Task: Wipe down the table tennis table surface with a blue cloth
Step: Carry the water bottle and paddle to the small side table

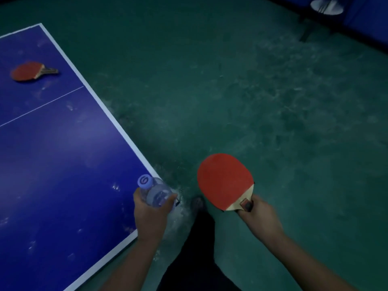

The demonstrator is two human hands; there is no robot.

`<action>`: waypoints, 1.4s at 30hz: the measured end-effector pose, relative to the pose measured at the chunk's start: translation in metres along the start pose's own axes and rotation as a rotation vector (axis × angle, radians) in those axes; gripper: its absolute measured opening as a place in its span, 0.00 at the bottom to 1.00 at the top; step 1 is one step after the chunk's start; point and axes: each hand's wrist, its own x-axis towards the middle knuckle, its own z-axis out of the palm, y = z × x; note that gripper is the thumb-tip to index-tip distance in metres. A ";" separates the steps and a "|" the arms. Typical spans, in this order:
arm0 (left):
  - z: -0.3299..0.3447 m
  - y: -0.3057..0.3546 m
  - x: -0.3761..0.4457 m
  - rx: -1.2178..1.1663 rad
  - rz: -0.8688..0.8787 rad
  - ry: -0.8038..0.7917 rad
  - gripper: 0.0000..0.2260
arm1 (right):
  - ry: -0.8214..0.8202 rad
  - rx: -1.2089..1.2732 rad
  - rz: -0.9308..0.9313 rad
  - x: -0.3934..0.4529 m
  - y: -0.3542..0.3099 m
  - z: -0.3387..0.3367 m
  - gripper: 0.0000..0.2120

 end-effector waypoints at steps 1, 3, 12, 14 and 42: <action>0.011 0.002 0.016 -0.018 -0.012 0.006 0.33 | 0.003 -0.017 -0.016 0.021 -0.009 -0.007 0.12; 0.033 0.008 0.049 -0.064 -0.031 0.025 0.35 | 0.011 -0.028 -0.046 0.064 -0.030 -0.020 0.13; 0.089 0.068 0.208 -0.136 -0.092 0.194 0.35 | -0.075 -0.139 -0.218 0.243 -0.168 -0.074 0.13; 0.090 0.081 0.239 -0.140 -0.099 0.244 0.34 | -0.083 -0.148 -0.258 0.273 -0.201 -0.082 0.13; -0.047 0.164 0.659 -0.225 -0.278 1.004 0.31 | -0.561 -0.473 -0.883 0.572 -0.790 0.093 0.11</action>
